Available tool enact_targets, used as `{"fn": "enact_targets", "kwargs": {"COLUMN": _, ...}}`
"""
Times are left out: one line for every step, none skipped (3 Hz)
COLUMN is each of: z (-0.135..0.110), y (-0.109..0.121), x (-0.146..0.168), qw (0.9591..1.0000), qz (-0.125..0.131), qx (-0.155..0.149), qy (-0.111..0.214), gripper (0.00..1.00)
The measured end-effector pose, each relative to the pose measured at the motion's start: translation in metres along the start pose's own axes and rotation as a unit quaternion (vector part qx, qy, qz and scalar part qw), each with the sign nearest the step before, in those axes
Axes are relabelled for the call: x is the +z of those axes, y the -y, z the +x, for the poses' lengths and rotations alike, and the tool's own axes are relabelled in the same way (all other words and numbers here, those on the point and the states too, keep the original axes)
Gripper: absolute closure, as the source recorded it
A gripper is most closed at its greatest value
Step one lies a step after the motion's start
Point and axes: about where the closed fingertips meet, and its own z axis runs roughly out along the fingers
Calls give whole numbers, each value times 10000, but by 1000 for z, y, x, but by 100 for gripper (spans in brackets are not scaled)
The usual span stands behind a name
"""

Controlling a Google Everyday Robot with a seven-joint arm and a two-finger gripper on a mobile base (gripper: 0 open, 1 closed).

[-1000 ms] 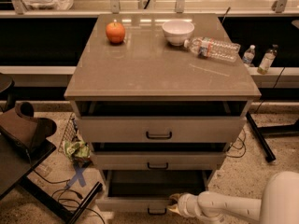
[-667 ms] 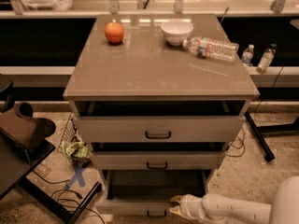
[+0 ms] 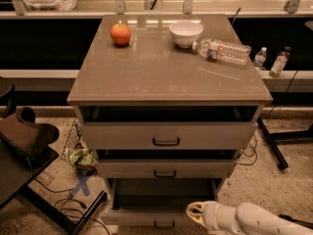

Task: Open bottom drawer

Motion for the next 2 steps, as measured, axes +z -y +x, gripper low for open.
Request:
{"fn": "enact_targets", "kwargs": {"z": 0, "y": 0, "x": 1, "qw": 10000, "qz": -2, "qx": 0, "qy": -2, "gripper": 100}}
{"fn": "enact_targets", "kwargs": {"z": 4, "y": 0, "x": 19, "qw": 9999, "qz": 16, "qx": -152, "qy": -6, "gripper": 100}}
